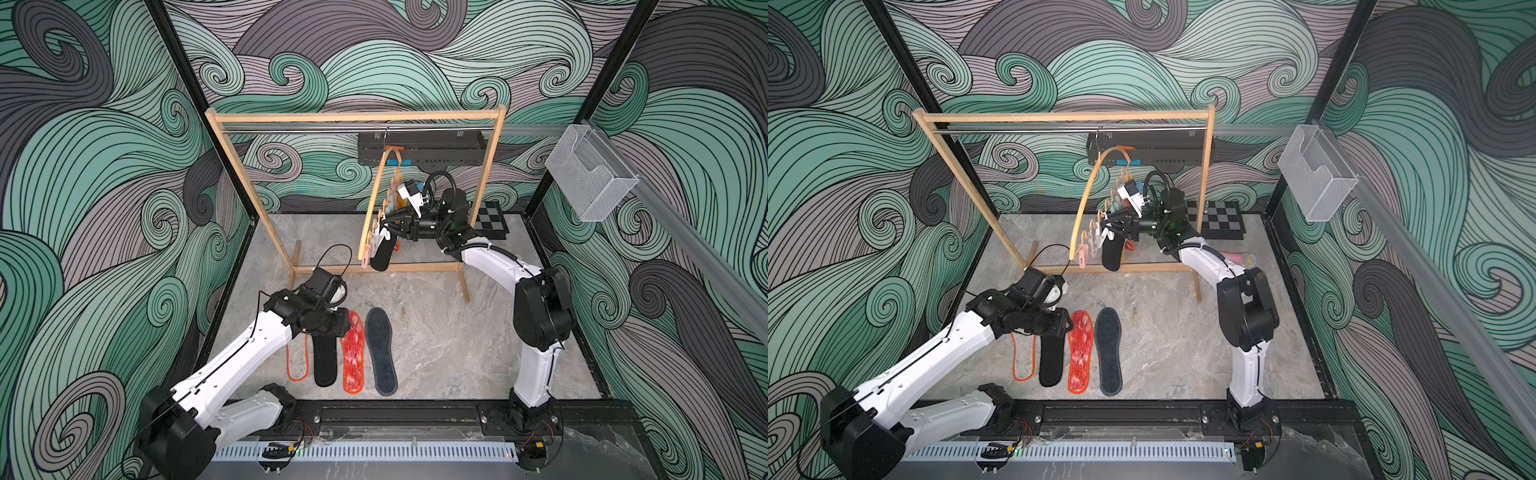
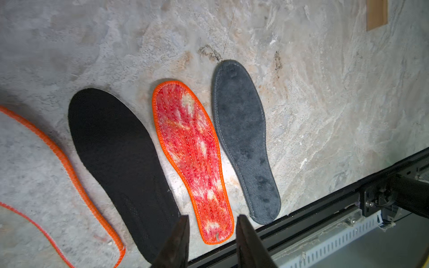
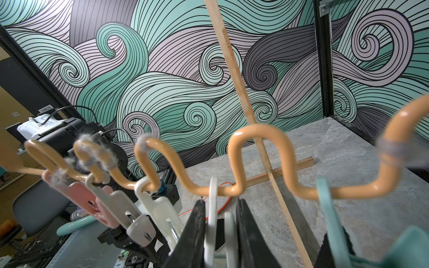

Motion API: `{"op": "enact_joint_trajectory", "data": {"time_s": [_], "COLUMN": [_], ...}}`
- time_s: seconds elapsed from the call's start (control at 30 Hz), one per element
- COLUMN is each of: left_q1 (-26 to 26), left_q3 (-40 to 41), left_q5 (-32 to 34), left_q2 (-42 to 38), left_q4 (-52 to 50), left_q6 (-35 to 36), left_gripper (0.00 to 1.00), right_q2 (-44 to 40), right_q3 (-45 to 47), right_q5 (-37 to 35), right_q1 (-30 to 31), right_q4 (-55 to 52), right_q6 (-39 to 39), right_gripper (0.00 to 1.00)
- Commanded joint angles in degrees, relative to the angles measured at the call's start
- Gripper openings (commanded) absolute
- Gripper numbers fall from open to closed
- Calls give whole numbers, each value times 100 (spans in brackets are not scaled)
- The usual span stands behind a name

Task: Take the shoe insoles off the hanger
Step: Place the insole at the center of the board, then remove the insole from the hanger.

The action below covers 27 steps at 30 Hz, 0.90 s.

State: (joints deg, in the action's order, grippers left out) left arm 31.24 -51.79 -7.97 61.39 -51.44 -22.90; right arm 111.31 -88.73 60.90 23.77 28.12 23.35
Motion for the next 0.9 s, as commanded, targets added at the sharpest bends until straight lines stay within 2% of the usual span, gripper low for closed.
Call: {"op": "enact_joint_trajectory", "data": {"time_s": [0.0, 0.2, 0.33, 0.37, 0.5, 0.63, 0.87], "left_q1": [-31, -22, -23, -22, -24, -24, -23], "left_q3": [12, 329, 389, 397, 440, 407, 406], "left_q5": [240, 278, 269, 226, -21, -43, -126], "left_q2": [-234, -702, -832, -855, -837, -779, -759], "left_q4": [77, 436, 507, 518, 637, 600, 600], "left_q6": [147, 136, 142, 153, 227, 250, 246], "left_gripper": [35, 35, 35, 32, 30, 30, 29], "right_q2": [-182, -272, -311, -320, -413, -594, -1019], "right_q3": [109, 176, 186, 187, 312, 550, 1283], "right_q5": [4, -22, -50, -65, -201, -445, -691], "right_q1": [5, 5, 1, -3, -4, -4, -13], "right_q4": [-61, -71, -78, -78, -119, -183, -79], "right_q6": [-30, -88, -106, -105, -192, -341, -306], "right_gripper": [13, 20, 30, 34, 50, 54, 55]}}
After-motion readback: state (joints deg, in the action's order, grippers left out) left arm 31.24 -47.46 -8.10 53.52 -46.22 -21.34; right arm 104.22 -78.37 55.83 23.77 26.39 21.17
